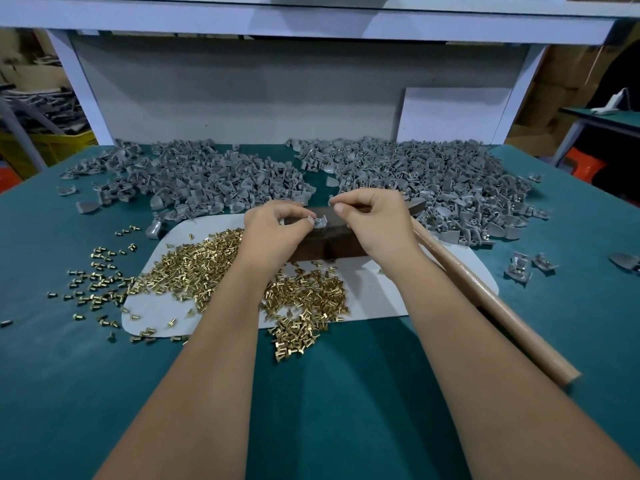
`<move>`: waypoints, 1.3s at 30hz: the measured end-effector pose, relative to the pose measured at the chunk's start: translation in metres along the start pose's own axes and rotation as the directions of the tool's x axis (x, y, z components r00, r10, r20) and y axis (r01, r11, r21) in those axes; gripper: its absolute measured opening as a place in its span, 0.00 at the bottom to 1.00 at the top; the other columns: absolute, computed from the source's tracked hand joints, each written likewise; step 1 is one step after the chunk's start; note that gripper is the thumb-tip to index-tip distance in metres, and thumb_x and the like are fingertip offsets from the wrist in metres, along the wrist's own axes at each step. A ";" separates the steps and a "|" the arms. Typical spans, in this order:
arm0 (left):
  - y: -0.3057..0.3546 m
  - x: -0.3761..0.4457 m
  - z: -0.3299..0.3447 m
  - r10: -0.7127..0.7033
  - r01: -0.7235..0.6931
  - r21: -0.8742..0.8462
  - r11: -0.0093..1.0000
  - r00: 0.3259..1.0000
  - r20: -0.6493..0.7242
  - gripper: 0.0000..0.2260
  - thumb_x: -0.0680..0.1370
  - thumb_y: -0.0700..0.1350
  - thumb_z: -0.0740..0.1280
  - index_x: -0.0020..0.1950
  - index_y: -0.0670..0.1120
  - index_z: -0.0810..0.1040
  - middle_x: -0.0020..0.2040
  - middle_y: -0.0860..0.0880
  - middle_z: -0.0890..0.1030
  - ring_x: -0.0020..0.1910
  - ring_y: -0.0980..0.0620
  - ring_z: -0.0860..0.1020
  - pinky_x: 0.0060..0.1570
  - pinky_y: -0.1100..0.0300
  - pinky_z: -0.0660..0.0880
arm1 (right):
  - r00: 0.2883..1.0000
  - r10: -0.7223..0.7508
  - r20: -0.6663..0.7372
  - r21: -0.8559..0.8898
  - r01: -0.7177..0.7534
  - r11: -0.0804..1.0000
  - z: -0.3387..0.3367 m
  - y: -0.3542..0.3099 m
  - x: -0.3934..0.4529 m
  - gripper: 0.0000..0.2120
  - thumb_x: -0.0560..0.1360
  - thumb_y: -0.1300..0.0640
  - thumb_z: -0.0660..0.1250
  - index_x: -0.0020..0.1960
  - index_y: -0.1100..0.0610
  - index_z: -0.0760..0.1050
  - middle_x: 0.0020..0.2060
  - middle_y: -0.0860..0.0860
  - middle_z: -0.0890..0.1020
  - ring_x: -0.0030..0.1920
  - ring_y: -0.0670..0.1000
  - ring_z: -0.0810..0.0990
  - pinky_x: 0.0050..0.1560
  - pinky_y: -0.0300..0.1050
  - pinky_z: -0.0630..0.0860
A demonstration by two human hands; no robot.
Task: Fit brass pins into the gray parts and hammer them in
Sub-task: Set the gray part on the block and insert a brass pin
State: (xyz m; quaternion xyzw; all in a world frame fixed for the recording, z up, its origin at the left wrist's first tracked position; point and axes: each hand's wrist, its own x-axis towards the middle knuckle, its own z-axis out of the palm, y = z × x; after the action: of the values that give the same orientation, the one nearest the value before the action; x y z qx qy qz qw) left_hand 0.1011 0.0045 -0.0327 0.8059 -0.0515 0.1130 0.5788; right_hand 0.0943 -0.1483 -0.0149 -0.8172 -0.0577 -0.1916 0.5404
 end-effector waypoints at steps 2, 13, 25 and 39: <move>-0.001 0.000 0.001 0.026 -0.026 0.019 0.999 1.000 0.013 0.03 0.76 0.43 0.72 0.46 0.49 0.85 0.51 0.56 0.79 0.52 0.58 0.77 0.60 0.49 0.77 | 1.000 -0.005 -0.021 -0.019 0.005 1.000 0.003 -0.001 0.001 0.07 0.74 0.62 0.70 0.46 0.53 0.84 0.39 0.42 0.82 0.43 0.39 0.79 0.48 0.32 0.73; -0.004 0.004 0.002 0.026 -0.027 0.058 0.998 0.999 0.026 0.03 0.75 0.43 0.73 0.46 0.51 0.84 0.59 0.48 0.78 0.66 0.45 0.71 0.67 0.46 0.70 | 1.000 0.010 0.023 0.019 -0.010 1.000 0.017 -0.001 0.000 0.23 0.70 0.69 0.71 0.60 0.50 0.79 0.36 0.44 0.84 0.45 0.45 0.82 0.56 0.43 0.77; -0.004 0.005 0.001 0.005 -0.006 0.007 1.000 0.999 0.041 0.03 0.74 0.42 0.74 0.48 0.46 0.86 0.60 0.48 0.77 0.64 0.47 0.73 0.65 0.46 0.72 | 1.000 0.015 0.008 -0.032 -0.015 0.999 0.019 0.000 0.000 0.22 0.71 0.68 0.70 0.61 0.49 0.76 0.37 0.47 0.83 0.40 0.43 0.79 0.45 0.35 0.74; -0.003 0.003 0.001 -0.023 0.028 -0.076 0.997 0.998 0.066 0.04 0.74 0.39 0.74 0.45 0.47 0.85 0.60 0.48 0.78 0.58 0.50 0.78 0.62 0.47 0.76 | 1.000 0.002 0.028 -0.050 0.000 0.999 0.020 -0.003 -0.001 0.21 0.71 0.68 0.69 0.53 0.44 0.74 0.36 0.49 0.82 0.39 0.44 0.78 0.45 0.39 0.74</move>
State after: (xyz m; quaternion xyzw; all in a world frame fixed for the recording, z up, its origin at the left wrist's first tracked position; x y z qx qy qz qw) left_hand 0.1050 0.0048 -0.0345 0.7871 -0.0643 0.0772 0.6086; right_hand 0.0973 -0.1291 -0.0199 -0.8330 -0.0601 -0.1813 0.5192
